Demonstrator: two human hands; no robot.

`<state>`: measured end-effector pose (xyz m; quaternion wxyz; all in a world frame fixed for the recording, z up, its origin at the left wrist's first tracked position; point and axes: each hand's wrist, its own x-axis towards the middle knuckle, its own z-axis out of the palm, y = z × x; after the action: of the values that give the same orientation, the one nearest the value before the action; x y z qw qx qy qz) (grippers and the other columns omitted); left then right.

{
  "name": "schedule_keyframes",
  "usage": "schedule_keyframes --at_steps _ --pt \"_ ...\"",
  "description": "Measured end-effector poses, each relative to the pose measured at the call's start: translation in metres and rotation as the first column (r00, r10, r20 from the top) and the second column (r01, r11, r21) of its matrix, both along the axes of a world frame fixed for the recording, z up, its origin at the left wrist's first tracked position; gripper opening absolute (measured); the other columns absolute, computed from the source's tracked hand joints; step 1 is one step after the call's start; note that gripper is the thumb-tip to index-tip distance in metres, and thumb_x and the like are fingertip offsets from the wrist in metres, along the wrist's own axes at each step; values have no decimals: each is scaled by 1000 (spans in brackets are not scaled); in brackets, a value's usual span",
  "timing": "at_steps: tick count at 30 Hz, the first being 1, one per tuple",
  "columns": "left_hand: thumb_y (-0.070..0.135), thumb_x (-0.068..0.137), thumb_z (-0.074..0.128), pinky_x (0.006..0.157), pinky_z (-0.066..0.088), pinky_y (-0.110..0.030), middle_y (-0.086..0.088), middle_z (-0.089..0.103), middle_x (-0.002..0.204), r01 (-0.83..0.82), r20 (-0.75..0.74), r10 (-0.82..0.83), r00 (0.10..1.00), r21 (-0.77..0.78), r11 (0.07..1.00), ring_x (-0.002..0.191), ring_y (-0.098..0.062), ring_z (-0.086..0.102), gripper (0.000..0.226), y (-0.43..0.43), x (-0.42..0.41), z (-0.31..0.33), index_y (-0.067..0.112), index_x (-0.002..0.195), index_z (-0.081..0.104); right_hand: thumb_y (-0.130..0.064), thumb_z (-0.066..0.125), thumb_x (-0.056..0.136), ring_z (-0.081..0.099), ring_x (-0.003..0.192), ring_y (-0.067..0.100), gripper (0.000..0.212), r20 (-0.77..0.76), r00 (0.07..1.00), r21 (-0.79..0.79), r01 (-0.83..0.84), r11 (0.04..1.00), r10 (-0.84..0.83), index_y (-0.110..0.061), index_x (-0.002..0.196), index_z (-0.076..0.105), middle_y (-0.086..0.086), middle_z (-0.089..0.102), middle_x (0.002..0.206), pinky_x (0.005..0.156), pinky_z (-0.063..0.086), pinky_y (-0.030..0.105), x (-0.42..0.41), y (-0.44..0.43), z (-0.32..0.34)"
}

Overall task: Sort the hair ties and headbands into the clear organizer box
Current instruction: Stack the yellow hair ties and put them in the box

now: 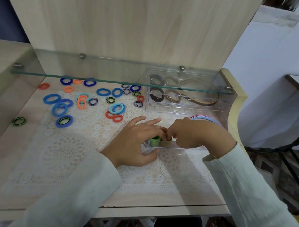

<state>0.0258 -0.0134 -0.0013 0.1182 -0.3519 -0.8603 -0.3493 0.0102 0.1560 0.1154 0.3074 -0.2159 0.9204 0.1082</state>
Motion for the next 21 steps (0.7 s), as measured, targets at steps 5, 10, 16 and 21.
schedule_keyframes --at_steps 5,10,16,21 --pt "36 75 66 120 16 -46 18 61 131 10 18 -9 1000 -28 1000 144 -4 31 41 -1 -2 0 27 115 62 -10 37 96 49 116 28 40 1 1000 6 4 1000 -4 -16 131 55 9 55 127 81 31 26 -3 0 -2" --pt "43 77 65 121 11 -46 20 56 136 31 32 -28 999 -81 996 147 -4 23 46 -1 -1 1 29 120 59 -10 39 97 47 117 26 41 14 1000 -4 13 1000 -13 -19 135 51 6 53 129 82 32 26 -6 2 -2" --pt "47 77 60 120 11 -47 20 58 132 22 40 -19 999 -83 996 146 -3 25 47 -1 -2 2 29 120 60 -3 38 95 51 116 28 44 30 999 -37 28 999 -27 -18 133 54 7 56 127 80 34 26 -8 2 -5" --pt "47 76 60 120 12 -46 20 59 131 19 50 -16 999 -69 997 145 -2 27 46 -1 0 2 29 118 60 -3 38 93 47 116 26 47 33 999 -73 37 997 -35 -25 132 54 3 54 127 84 36 28 -10 6 -6"
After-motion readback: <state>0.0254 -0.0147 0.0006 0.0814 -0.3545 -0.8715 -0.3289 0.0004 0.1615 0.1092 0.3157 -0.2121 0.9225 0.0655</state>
